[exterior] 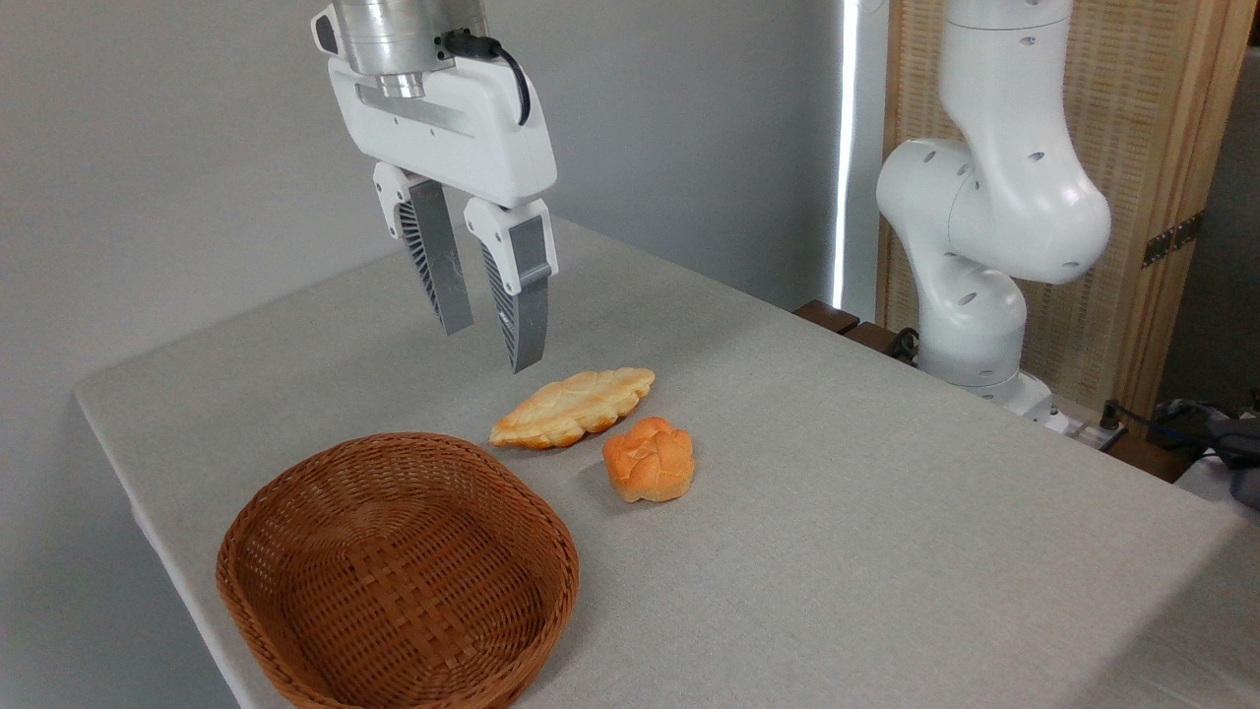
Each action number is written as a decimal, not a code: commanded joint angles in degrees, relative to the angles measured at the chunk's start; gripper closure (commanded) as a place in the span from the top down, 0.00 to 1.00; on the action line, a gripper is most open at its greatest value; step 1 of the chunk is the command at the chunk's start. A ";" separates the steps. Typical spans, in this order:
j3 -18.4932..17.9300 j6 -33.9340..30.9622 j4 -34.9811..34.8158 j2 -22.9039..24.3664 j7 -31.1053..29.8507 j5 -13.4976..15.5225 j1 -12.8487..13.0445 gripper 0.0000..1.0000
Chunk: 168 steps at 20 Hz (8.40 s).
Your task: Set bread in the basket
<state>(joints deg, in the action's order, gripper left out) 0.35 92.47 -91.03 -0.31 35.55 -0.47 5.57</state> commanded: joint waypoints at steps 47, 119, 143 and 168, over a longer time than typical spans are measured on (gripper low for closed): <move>-0.17 22.31 -41.59 18.50 12.62 3.20 3.75 1.00; -0.26 26.45 -47.84 18.24 18.59 -1.64 4.19 0.41; -3.16 30.99 -16.28 -1.79 16.66 16.38 5.16 0.42; -0.17 45.96 -16.46 -9.80 17.89 10.32 4.98 1.00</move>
<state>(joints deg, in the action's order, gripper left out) 0.09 137.98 -108.08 -9.93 52.88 10.52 10.78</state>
